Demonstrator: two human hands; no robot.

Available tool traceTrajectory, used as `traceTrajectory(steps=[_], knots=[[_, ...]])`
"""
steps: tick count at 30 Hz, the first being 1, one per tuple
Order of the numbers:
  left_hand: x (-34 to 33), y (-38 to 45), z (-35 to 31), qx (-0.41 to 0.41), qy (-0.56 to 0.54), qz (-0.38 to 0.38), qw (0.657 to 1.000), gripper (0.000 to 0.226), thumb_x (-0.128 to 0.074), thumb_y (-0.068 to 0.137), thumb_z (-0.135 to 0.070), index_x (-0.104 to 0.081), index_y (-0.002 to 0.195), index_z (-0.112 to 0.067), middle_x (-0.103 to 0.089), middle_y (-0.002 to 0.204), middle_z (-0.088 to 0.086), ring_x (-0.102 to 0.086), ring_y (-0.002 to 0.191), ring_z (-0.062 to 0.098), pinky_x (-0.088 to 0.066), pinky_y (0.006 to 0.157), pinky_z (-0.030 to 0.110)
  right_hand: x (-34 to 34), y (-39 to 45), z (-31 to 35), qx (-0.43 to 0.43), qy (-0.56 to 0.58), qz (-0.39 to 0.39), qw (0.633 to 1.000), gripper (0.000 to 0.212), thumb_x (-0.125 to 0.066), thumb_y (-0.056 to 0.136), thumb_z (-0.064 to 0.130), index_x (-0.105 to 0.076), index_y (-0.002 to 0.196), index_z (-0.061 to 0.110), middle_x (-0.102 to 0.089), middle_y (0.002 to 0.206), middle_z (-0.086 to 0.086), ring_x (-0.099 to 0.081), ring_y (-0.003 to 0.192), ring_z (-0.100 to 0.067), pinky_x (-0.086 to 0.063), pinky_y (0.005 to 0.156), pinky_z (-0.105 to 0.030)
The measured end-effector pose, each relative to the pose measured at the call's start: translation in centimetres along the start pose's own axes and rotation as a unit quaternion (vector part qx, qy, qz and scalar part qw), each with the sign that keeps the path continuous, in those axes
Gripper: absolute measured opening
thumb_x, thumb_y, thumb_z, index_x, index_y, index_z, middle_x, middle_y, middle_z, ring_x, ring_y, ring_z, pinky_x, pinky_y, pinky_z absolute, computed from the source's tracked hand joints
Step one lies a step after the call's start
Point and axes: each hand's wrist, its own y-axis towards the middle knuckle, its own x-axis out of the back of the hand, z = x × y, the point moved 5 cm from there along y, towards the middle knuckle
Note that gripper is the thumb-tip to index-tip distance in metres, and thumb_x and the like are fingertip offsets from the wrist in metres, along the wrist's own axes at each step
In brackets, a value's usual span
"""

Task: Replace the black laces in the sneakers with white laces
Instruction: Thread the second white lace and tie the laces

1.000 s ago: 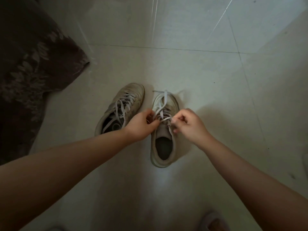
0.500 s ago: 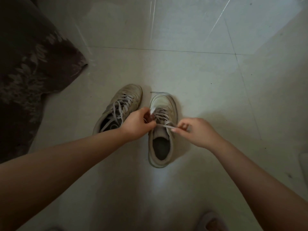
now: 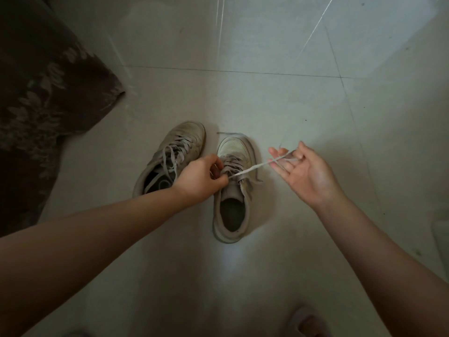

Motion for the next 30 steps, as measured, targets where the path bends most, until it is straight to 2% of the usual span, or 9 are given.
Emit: traceTrajectory(steps=[2,4,10,13,15,19,21,25,30], knots=[[0.0,0.0,0.0,-0.009,-0.002,-0.004,1.0,0.014,-0.066,0.082,-0.022,-0.057,0.094,-0.019,-0.058,0.073,-0.007,-0.056,0.065,0.007,-0.048,0.065,0.024,-0.7,0.2,0.0,-0.031,0.035,-0.008,0.999,0.041,-0.04,0.096,0.022,-0.038,0.056,0.017,-0.043,0.047,0.001,-0.052,0.044,-0.011,-0.052,0.05,-0.022],[0.2,-0.1,0.1,-0.017,-0.001,-0.008,1.0,0.014,-0.065,0.083,-0.021,-0.059,0.095,-0.019,-0.058,0.072,-0.01,-0.055,0.065,0.004,-0.048,0.065,0.024,-1.0,0.2,0.0,-0.076,0.035,0.005,0.996,0.04,-0.046,0.085,0.024,-0.04,0.046,0.018,-0.029,0.041,0.006,-0.03,0.033,-0.007,-0.029,0.035,-0.016],[0.0,-0.4,-0.3,-0.049,0.029,-0.011,0.998,0.016,-0.061,0.085,-0.02,-0.06,0.101,-0.022,-0.06,0.076,-0.01,-0.057,0.066,0.004,-0.049,0.066,0.026,-1.1,0.0,0.4,-0.152,-0.098,0.015,0.983,0.053,-0.035,0.098,0.027,-0.038,0.046,0.02,-0.025,0.04,0.007,-0.025,0.031,-0.006,-0.022,0.033,-0.018],[-0.5,-1.1,-1.5,-0.112,0.088,-0.022,0.99,0.022,-0.059,0.086,-0.026,-0.063,0.107,-0.024,-0.051,0.09,-0.01,-0.057,0.08,0.011,-0.05,0.069,0.028,-2.7,0.7,2.0,-0.076,-0.082,-0.013,0.994,0.038,-0.037,0.1,0.026,-0.04,0.063,0.017,-0.04,0.046,0.003,-0.045,0.038,-0.009,-0.037,0.043,-0.018],[-1.0,-1.5,-2.3,-0.154,0.109,-0.018,0.982,0.026,-0.063,0.083,-0.033,-0.065,0.107,-0.024,-0.046,0.091,-0.011,-0.056,0.081,0.013,-0.048,0.069,0.027,-5.0,1.1,3.2,-0.036,-0.023,0.032,0.999,0.029,-0.038,0.1,0.022,-0.048,0.074,0.012,-0.06,0.063,-0.004,-0.067,0.062,-0.015,-0.055,0.06,-0.024],[-1.3,0.4,-2.5,-0.062,0.023,0.002,0.998,0.023,-0.06,0.089,-0.03,-0.062,0.079,-0.01,-0.051,0.064,-0.004,-0.047,0.058,0.009,-0.038,0.057,0.026,-8.7,2.0,3.0,-0.007,-0.147,0.131,0.98,0.02,-0.038,0.1,0.019,-0.056,0.1,0.01,-0.061,0.118,-0.009,-0.06,0.113,-0.026,-0.051,0.095,-0.036],[-0.8,1.9,-1.6,0.039,-0.075,-0.017,0.996,0.027,-0.056,0.093,-0.025,-0.063,0.078,-0.004,-0.057,0.063,0.002,-0.05,0.057,0.011,-0.043,0.061,0.027,-7.6,3.3,1.7,0.056,-0.361,0.047,0.93,0.02,-0.04,0.101,0.024,-0.053,0.11,0.012,-0.054,0.124,-0.006,-0.057,0.114,-0.027,-0.051,0.092,-0.037],[0.1,3.0,0.2,0.142,-0.149,-0.036,0.978,0.027,-0.055,0.093,-0.023,-0.067,0.085,-0.001,-0.062,0.064,0.0,-0.056,0.057,0.009,-0.048,0.066,0.025,-2.4,4.5,-2.4,0.081,-0.677,-0.082,0.727,0.029,-0.047,0.096,0.034,-0.057,0.105,0.008,-0.062,0.108,-0.012,-0.059,0.102,-0.03,-0.044,0.079,-0.03],[0.2,2.2,1.5,0.17,-0.028,-0.046,0.984,0.02,-0.063,0.087,-0.03,-0.055,0.078,-0.014,-0.055,0.069,-0.003,-0.05,0.062,0.009,-0.039,0.059,0.025,2.2,4.3,-5.2,-0.009,-0.719,-0.122,0.684,0.028,-0.055,0.089,0.032,-0.06,0.083,0.005,-0.059,0.081,-0.013,-0.06,0.083,-0.029,-0.04,0.066,-0.028]])
